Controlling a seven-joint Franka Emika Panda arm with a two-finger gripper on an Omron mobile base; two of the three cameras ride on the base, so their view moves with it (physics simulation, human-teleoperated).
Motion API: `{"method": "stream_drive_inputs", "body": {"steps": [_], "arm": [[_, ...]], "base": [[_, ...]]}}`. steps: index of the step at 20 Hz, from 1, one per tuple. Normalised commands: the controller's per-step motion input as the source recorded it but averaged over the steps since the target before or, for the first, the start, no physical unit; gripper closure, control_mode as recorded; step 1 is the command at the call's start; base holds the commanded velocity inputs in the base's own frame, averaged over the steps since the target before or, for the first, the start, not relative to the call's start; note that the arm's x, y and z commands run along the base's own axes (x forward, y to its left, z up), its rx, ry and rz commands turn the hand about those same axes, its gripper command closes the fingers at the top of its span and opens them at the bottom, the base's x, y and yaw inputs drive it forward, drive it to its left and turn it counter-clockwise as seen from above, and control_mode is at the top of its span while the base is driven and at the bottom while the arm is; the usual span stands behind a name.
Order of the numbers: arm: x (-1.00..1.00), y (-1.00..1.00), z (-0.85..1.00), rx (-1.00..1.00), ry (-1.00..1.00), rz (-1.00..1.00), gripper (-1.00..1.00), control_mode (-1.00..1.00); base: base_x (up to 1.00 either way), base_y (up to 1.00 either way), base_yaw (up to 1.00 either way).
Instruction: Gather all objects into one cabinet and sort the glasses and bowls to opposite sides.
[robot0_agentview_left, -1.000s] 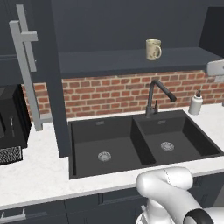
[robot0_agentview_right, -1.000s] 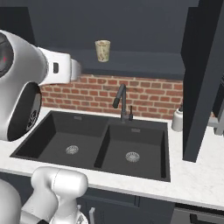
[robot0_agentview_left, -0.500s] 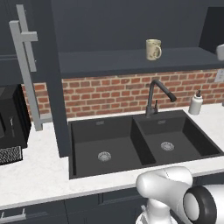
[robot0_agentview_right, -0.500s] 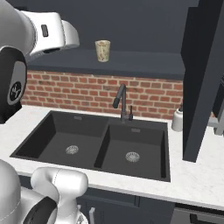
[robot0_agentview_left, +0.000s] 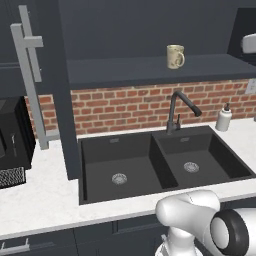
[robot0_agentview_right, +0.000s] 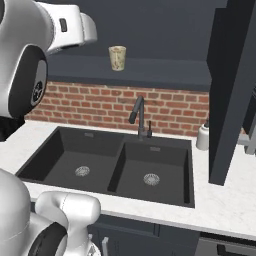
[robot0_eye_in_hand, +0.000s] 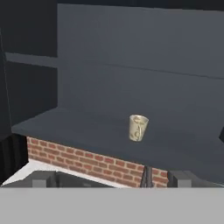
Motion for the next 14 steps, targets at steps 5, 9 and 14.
{"method": "stream_drive_inputs", "body": {"steps": [5,9,14], "arm": [[0.2,0.0,0.0,0.16,-0.17,-0.01,-1.0,-1.0],[0.02,0.0,0.0,0.0,0.0,0.0,-1.0,-1.0],[0.33,-0.06,0.08,-0.03,0.01,0.0,-1.0,-1.0]], "base": [[0.0,0.0,0.0],[0.0,0.0,0.0],[0.0,0.0,0.0]]}}
